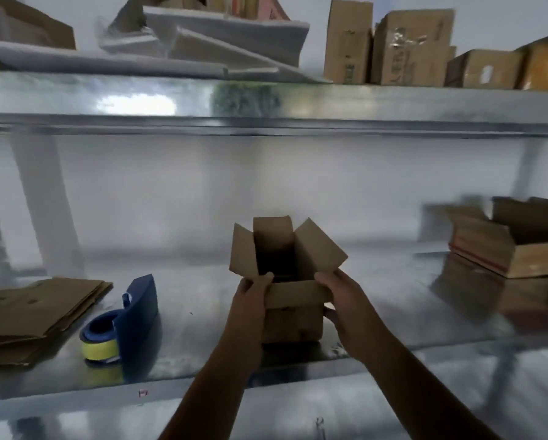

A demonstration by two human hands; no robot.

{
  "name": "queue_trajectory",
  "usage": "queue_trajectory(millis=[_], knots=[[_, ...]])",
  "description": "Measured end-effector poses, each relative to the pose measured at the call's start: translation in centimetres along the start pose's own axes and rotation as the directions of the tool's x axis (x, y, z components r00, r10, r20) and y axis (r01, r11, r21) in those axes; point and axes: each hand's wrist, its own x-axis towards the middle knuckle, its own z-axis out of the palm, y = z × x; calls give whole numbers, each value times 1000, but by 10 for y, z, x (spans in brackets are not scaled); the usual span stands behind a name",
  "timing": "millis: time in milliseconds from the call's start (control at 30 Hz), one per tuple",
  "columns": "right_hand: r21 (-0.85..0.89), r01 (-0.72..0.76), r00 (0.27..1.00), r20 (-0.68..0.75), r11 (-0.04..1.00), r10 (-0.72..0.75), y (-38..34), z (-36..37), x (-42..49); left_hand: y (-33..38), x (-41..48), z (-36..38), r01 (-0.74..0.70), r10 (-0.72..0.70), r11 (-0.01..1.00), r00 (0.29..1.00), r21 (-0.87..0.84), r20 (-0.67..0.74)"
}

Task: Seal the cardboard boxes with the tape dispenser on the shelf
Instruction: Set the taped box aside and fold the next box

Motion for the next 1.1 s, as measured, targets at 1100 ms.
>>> queue_trajectory(millis=[1100], knots=[[-756, 178, 954, -24, 631, -298, -144, -423, -96, -71, -97, 356, 234, -189, 950, 957, -204, 218]])
